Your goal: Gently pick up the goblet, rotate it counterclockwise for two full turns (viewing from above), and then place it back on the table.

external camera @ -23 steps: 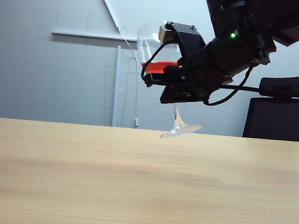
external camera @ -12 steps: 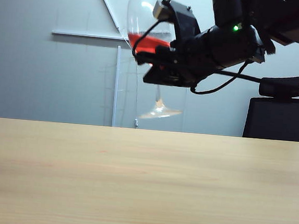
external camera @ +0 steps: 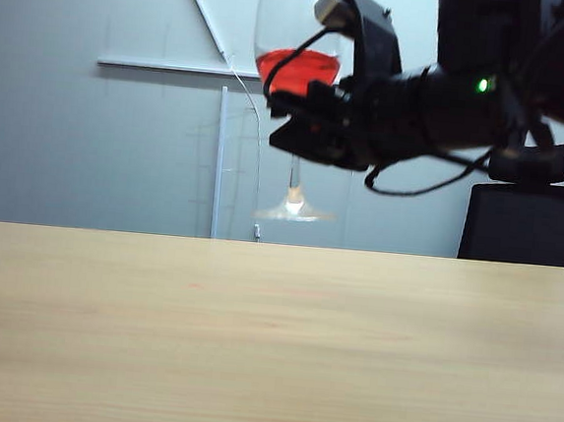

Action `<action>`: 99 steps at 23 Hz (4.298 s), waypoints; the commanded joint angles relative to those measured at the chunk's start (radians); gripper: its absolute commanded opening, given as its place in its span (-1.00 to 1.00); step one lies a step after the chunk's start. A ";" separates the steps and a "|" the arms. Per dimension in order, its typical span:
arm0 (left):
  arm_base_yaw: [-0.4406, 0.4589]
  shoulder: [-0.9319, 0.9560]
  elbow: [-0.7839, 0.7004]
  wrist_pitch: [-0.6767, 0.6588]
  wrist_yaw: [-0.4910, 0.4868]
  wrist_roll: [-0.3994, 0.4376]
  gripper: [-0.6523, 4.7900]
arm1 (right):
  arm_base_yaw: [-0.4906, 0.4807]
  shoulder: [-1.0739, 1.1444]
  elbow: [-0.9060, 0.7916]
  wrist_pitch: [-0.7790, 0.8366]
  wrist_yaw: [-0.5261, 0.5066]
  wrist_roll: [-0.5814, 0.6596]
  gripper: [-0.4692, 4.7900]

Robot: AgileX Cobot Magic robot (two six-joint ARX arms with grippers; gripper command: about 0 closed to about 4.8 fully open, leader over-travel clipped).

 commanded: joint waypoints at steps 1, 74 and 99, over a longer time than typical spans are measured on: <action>0.001 0.002 0.003 0.013 0.003 0.000 -0.78 | 0.001 0.094 0.005 0.193 -0.048 0.004 -0.85; 0.001 0.002 0.003 0.013 0.003 0.000 -0.78 | 0.000 0.434 0.068 0.423 -0.071 0.023 -0.36; 0.451 0.002 0.003 0.013 0.003 0.000 -0.78 | 0.003 -0.476 -0.533 0.187 -0.101 0.183 -0.86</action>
